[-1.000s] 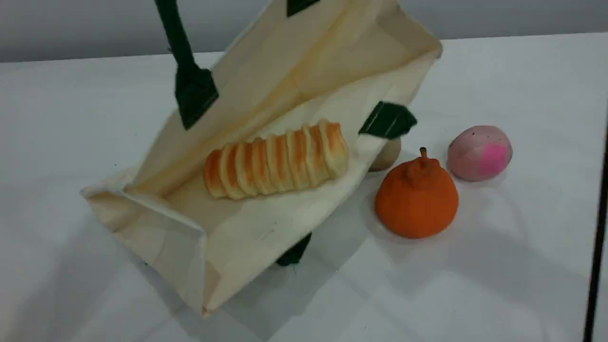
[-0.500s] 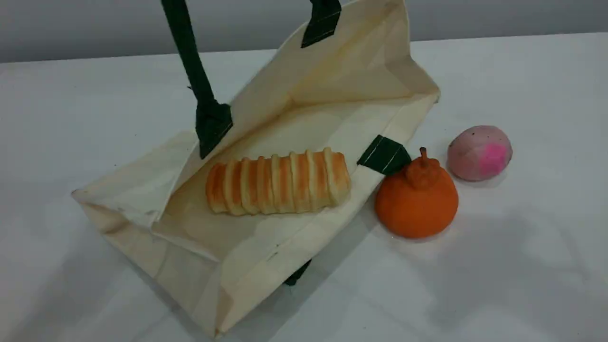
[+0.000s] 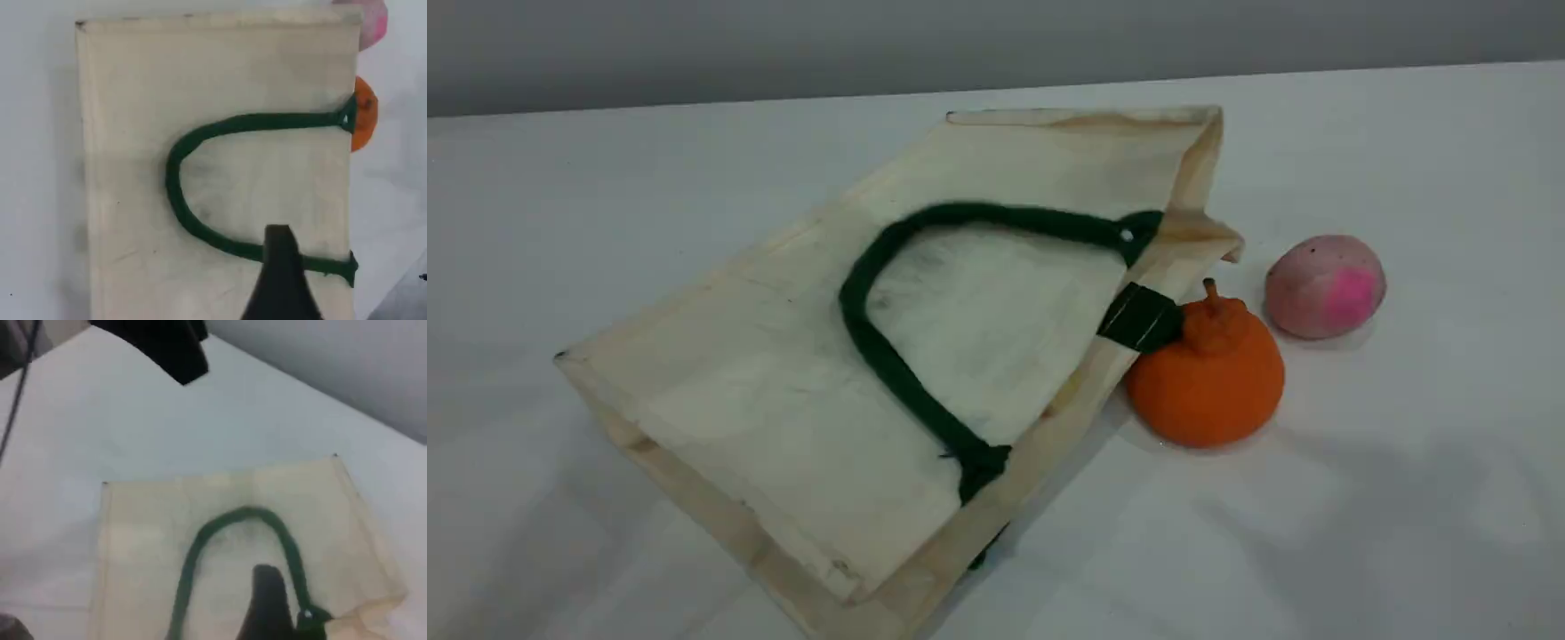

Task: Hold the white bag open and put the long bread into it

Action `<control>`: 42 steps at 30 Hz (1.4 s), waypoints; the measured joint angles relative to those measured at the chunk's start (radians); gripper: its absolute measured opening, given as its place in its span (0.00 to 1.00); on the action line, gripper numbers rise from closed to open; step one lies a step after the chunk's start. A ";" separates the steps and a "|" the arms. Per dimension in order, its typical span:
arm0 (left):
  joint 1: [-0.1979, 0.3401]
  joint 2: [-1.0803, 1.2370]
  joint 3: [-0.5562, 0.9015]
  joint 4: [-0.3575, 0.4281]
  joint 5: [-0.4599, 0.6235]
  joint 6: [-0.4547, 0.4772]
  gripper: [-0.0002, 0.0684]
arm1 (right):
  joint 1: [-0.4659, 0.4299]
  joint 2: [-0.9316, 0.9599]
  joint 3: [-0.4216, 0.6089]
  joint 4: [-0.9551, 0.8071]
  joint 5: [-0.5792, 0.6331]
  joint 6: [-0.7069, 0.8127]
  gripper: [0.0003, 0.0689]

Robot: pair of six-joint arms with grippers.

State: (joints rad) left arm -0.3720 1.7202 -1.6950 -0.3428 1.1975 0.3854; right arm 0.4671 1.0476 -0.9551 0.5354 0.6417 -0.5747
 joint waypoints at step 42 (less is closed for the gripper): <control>0.000 -0.906 0.580 -0.137 -0.080 -0.039 0.71 | 0.000 -0.757 0.077 -0.323 0.520 0.438 0.68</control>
State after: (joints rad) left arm -0.3720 0.8143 -1.1152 -0.4798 1.1174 0.3461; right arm 0.4671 0.2902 -0.8777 0.2125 1.1616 -0.1364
